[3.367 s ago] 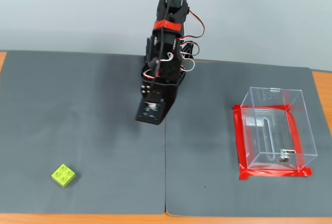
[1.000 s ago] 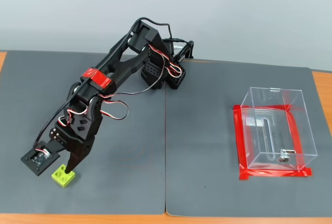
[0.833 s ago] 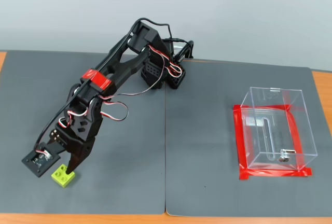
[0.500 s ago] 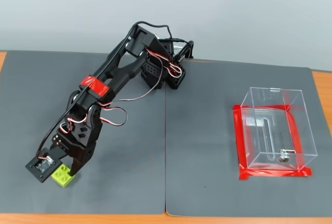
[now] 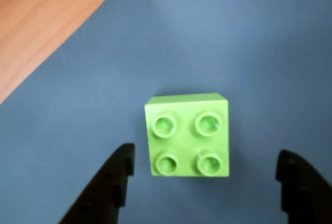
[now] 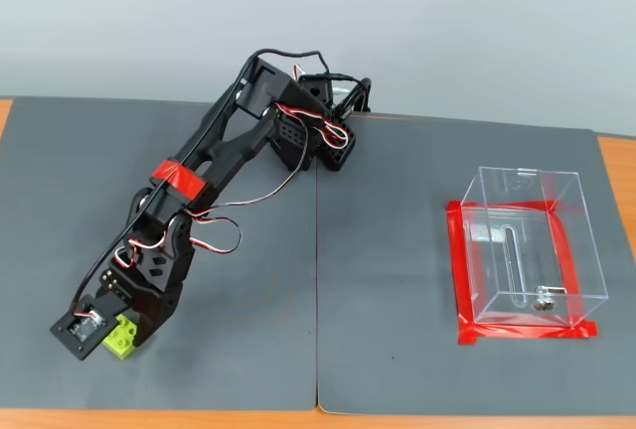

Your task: Pick the green lego block and place it into the transparent box

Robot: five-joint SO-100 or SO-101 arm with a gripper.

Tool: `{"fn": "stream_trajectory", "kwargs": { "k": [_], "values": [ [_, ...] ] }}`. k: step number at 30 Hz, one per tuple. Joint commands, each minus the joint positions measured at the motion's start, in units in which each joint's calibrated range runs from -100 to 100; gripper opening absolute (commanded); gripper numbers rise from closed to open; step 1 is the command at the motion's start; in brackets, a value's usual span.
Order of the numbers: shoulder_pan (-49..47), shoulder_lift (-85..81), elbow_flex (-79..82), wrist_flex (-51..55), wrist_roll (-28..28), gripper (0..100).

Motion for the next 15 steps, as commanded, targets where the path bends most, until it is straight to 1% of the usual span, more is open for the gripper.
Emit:
{"fn": "stream_trajectory", "kwargs": {
  "k": [1, 15],
  "values": [
    [0.09, 0.06, -1.19, -2.04, -0.14, 31],
    [0.17, 1.84, -0.92, -2.56, -0.09, 31]
  ]
}}
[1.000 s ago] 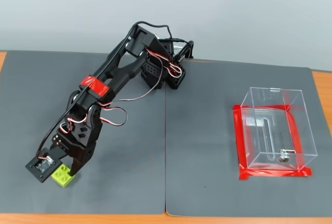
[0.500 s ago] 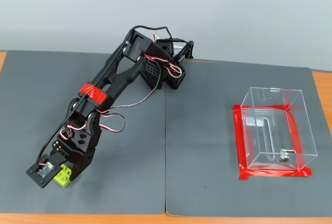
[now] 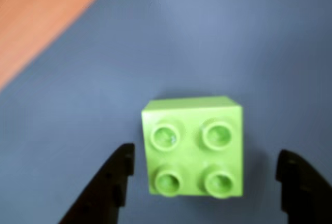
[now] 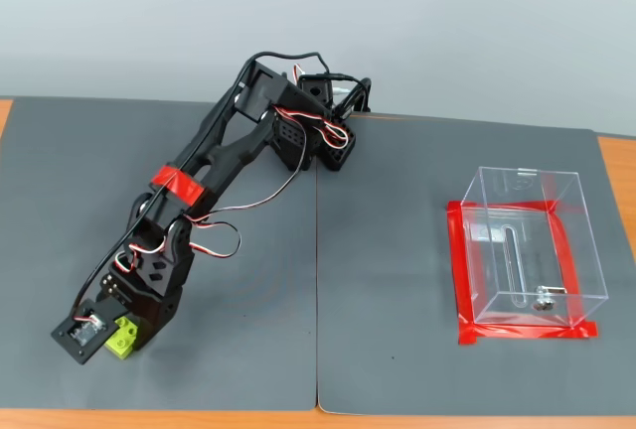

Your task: Pick the green lego block and place it into the transparent box

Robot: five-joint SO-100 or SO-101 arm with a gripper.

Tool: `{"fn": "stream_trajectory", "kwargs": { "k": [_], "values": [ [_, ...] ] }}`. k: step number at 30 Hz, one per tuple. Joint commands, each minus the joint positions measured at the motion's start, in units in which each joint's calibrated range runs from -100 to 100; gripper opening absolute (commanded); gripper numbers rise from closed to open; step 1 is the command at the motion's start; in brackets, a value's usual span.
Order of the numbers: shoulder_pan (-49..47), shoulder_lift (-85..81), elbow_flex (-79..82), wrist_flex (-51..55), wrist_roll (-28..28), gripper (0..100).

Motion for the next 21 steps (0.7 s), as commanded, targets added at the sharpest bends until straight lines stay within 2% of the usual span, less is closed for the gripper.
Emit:
{"fn": "stream_trajectory", "kwargs": {
  "k": [1, 21],
  "values": [
    [0.17, -0.63, -1.01, -0.66, -0.09, 31],
    [1.06, -0.12, -1.55, -0.57, -0.40, 30]
  ]
}}
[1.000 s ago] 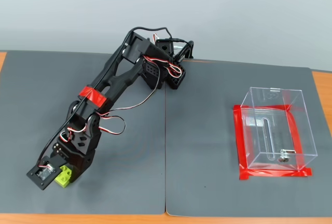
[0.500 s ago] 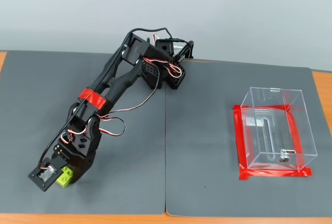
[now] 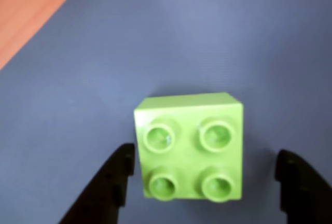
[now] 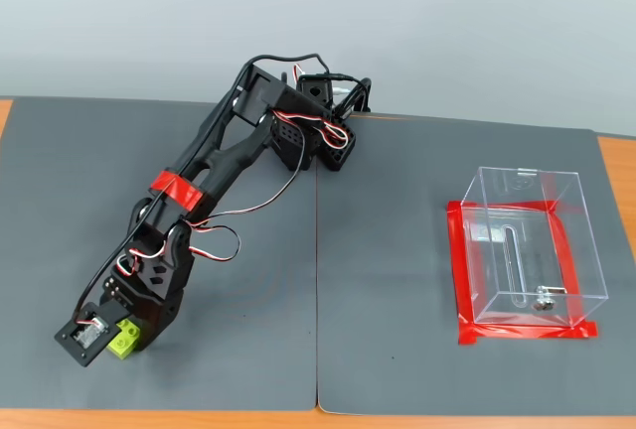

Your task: Pick the green lego block and place it into the transparent box

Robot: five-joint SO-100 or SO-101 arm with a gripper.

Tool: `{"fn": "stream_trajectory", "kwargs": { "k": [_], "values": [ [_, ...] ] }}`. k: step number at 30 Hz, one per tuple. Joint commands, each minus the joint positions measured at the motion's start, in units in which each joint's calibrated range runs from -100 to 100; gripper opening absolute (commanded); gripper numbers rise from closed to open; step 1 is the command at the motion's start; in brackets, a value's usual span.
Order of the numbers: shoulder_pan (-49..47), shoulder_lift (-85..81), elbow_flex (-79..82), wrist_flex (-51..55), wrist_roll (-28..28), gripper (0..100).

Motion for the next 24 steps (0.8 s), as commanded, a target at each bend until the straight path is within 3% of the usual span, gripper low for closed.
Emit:
{"fn": "stream_trajectory", "kwargs": {
  "k": [1, 7, 16, 24],
  "values": [
    [0.92, -0.88, -1.55, -0.48, -0.21, 30],
    [0.92, -0.88, -1.55, -0.40, 0.00, 29],
    [0.92, -0.88, -1.55, -0.40, 0.00, 10],
    [0.92, -0.88, -1.55, -0.40, 0.00, 9]
  ]
}}
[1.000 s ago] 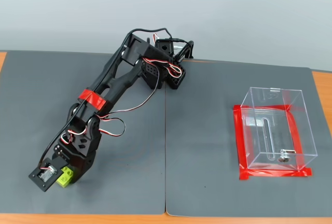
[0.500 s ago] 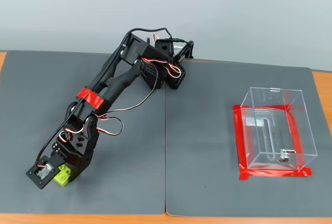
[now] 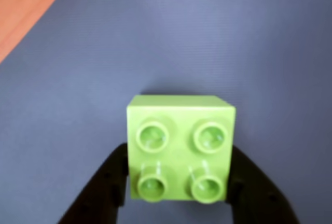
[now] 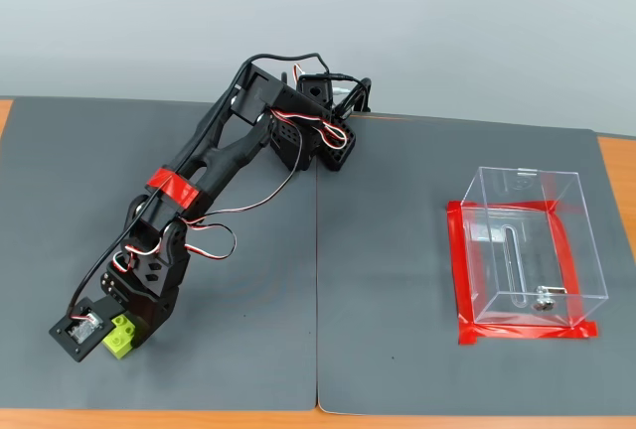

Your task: Pick the green lego block and place it into the transparent box

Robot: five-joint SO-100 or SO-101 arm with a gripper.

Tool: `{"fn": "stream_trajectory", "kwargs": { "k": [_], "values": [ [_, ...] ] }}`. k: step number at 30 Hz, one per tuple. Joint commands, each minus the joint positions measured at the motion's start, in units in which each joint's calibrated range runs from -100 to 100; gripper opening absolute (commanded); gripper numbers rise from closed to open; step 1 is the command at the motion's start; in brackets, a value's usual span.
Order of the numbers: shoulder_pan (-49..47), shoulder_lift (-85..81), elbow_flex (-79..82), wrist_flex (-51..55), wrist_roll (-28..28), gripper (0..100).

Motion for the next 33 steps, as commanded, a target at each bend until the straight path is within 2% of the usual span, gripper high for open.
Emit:
{"fn": "stream_trajectory", "kwargs": {
  "k": [1, 13, 25, 33],
  "values": [
    [0.11, -0.88, -1.55, -0.40, 0.10, 9],
    [-0.57, -8.51, -0.46, 0.65, -0.21, 9],
    [-4.74, -27.67, -0.46, 17.66, 0.00, 9],
    [-9.74, -37.08, -0.46, 21.65, 0.15, 9]
  ]
}}
